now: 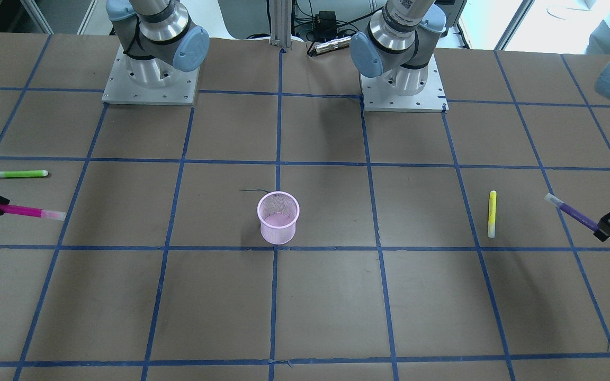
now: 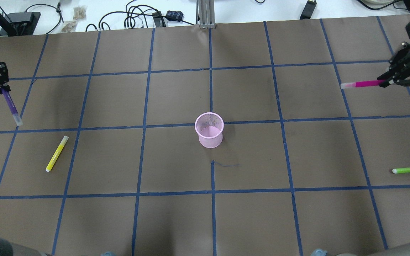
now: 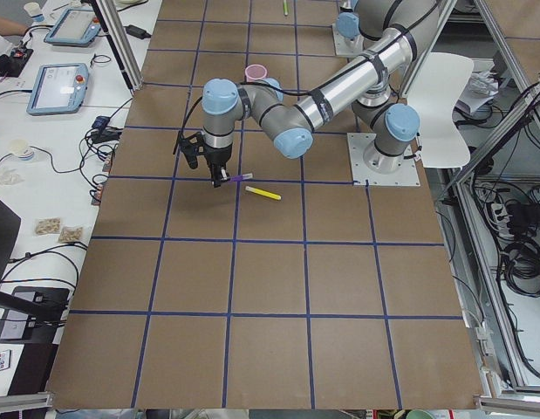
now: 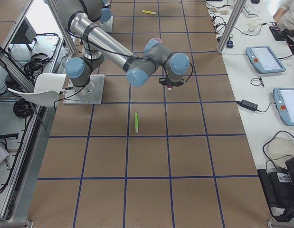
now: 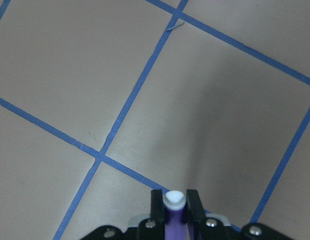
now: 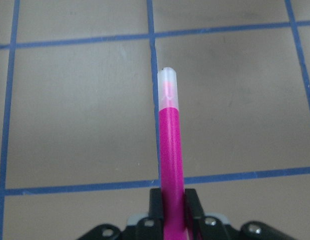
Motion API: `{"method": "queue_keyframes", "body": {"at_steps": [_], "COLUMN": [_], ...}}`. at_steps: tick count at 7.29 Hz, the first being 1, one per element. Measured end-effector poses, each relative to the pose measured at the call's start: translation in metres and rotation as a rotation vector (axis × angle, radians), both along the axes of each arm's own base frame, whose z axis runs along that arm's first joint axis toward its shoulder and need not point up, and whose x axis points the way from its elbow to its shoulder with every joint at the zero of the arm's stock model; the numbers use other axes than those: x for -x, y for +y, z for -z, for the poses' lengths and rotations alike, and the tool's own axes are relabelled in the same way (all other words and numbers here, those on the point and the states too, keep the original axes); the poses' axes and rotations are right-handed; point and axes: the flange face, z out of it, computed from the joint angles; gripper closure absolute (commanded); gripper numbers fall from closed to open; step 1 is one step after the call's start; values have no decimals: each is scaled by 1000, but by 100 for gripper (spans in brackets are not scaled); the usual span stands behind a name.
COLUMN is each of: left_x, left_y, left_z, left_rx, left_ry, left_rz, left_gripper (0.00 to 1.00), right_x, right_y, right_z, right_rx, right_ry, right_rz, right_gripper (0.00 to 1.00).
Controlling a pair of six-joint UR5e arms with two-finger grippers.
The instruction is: Insert purple and pink pens into pink cup
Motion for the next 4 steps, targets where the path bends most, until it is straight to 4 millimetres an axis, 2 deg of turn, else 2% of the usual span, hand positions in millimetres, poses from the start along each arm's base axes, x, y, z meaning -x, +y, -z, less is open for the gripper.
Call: {"method": "queue_keyframes", "body": {"at_steps": [1, 2, 4], "left_x": [5, 10, 28], "left_y": [-3, -5, -10], "left_z": [3, 4, 2], "left_rx": [-1, 0, 7], "left_ry": [1, 4, 3], "left_rz": [7, 13, 33], "left_gripper": [100, 100, 100], "right_x": [-53, -106, -207], "right_y": [2, 5, 12], "right_z": [-25, -39, -44], "right_rx": [-13, -36, -92], "right_ry": [22, 43, 145], "right_rz": [42, 80, 133], "right_gripper": [100, 100, 100]}}
